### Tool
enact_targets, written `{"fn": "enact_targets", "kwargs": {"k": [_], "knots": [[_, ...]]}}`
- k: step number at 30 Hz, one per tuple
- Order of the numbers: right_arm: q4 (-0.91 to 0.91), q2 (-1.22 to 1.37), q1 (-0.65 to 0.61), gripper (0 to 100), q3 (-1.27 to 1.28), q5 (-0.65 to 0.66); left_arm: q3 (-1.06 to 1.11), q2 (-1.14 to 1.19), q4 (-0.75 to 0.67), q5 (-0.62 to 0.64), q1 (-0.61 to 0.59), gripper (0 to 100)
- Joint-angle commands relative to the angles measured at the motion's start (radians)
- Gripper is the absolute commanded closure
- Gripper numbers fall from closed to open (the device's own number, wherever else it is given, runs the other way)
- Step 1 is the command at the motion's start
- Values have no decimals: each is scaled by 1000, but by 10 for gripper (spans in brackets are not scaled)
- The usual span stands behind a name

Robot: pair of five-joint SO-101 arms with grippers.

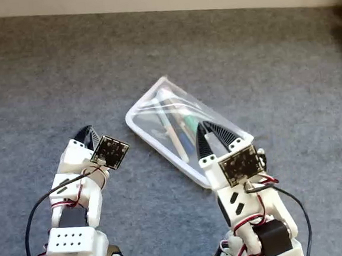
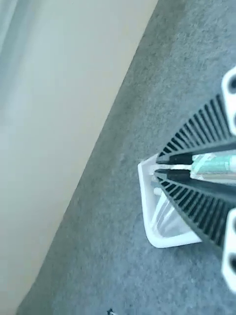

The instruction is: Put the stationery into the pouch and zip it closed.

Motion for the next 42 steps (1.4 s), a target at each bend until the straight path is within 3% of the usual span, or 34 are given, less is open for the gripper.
{"fn": "enact_targets", "kwargs": {"k": [1,6,11,18,24,30,37,42], "knots": [[47,-7,5,987,48,-6,25,-16,-26,84,1,994],[90,-7,90,987,165,-11,25,-105,-21,190,-48,994],[87,-7,153,987,277,-11,25,-254,107,256,-85,994],[87,-7,203,987,394,-11,25,-371,250,253,-79,994],[93,-2,277,987,403,-12,25,-372,264,219,-74,994],[254,-2,282,987,404,-21,25,-374,313,176,-22,992],[392,-2,285,987,403,-419,25,-381,451,138,2,989],[487,-2,285,987,403,-522,25,-381,601,138,4,989]]}}
